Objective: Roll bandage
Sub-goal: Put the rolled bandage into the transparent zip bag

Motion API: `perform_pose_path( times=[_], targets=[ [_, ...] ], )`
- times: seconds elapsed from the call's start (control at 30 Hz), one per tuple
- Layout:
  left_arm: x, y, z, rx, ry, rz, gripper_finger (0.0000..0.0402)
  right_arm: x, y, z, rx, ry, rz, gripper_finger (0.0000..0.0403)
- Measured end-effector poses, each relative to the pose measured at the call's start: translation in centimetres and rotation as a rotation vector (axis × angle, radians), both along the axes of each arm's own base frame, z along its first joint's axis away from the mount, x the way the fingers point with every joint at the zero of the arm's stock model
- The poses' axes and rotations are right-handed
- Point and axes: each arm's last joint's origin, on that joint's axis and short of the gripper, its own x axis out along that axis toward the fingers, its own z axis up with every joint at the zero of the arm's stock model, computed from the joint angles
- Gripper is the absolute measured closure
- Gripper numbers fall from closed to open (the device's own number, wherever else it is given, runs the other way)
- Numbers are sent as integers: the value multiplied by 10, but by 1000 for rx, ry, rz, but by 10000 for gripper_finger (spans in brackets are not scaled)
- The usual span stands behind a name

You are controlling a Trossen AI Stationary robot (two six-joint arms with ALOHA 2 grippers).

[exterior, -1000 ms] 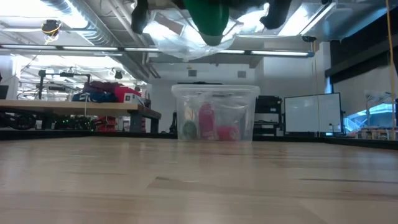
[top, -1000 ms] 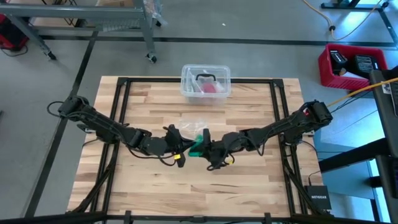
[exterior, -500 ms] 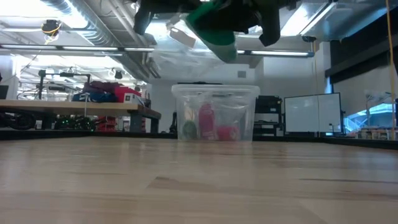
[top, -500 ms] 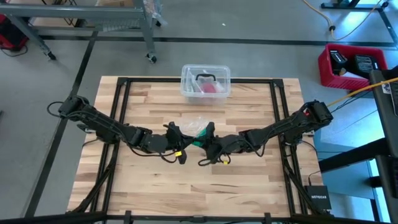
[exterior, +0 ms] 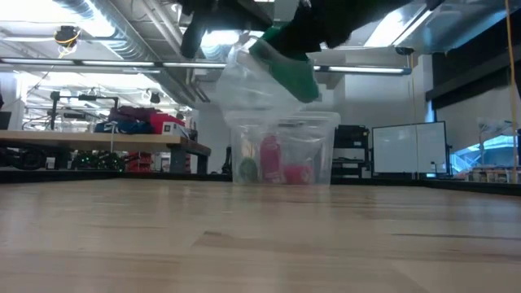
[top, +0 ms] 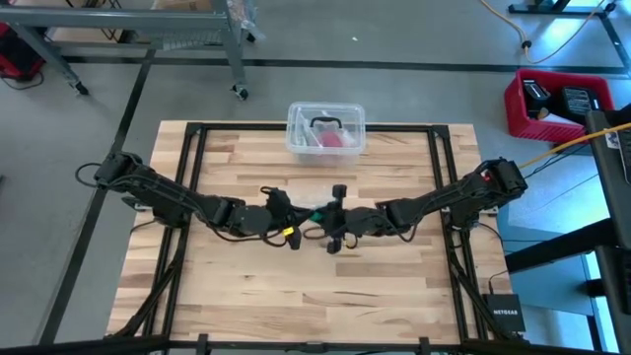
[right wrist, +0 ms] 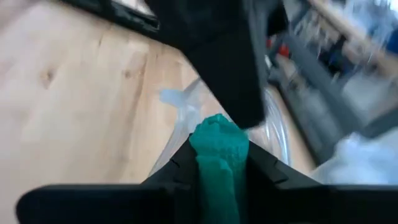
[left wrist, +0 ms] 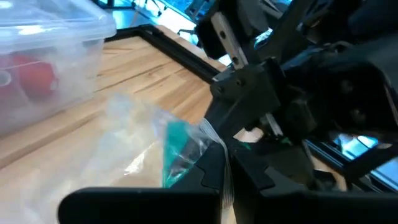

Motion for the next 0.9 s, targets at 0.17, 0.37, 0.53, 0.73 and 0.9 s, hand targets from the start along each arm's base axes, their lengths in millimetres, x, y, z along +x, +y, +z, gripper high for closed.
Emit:
perform_pose_path(
  times=[0.17,0.37,0.53,0.73,0.9],
  targets=[
    [2,4,-4,-12,21,19,396,0,-3,-3,162,-21,-36,315],
    [2,5,-8,6,53,24,396,-1,-3,-6,188,9,-36,232],
    [-1,7,-15,9,138,43,396,-1,3,9,213,-2,25,166],
    [-3,5,-16,12,145,40,396,2,4,24,162,55,48,138],
    [-5,4,-20,26,190,29,396,1,11,49,131,100,41,143]
  ],
)
